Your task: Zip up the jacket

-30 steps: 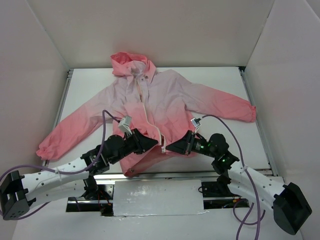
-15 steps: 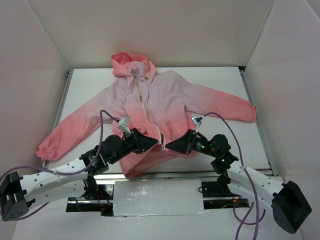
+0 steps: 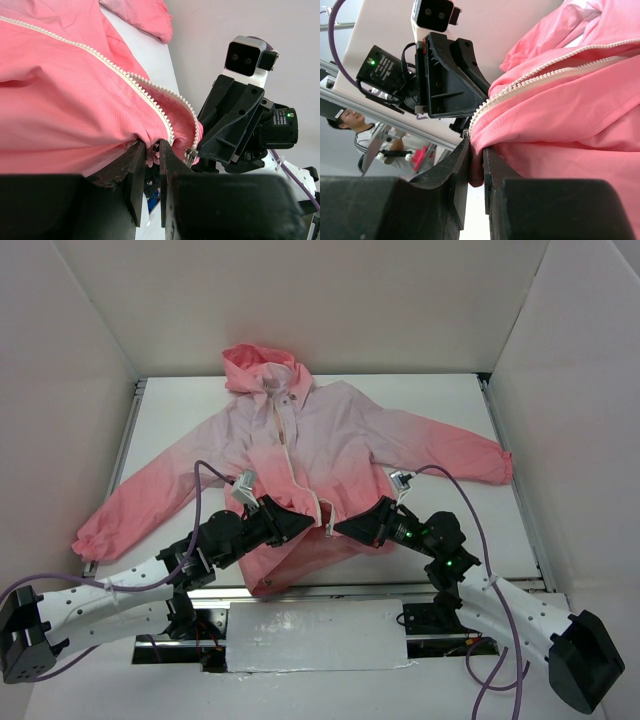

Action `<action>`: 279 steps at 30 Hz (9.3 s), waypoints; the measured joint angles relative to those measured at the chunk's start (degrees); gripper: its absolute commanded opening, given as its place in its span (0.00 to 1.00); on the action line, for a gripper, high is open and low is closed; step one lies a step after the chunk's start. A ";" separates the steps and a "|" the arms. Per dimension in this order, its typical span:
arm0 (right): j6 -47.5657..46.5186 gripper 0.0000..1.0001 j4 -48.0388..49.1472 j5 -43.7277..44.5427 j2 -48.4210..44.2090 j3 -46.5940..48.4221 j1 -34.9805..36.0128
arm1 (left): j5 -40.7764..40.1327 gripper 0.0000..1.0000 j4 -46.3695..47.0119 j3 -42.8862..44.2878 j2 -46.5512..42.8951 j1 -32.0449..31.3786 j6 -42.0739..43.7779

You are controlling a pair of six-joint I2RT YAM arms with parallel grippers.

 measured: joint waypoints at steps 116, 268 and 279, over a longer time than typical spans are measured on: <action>-5.31 0.00 -1.03 -2.05 12.31 6.16 -0.02 | -3.69 0.00 -10.25 5.40 0.90 0.02 -1.77; -2.25 0.00 -20.11 -5.86 1.66 5.55 -10.71 | 29.68 0.00 15.76 1.77 17.05 3.06 13.84; -2.32 0.07 -20.13 -6.03 1.70 5.57 -10.58 | 28.89 0.00 16.98 0.07 17.07 3.08 13.84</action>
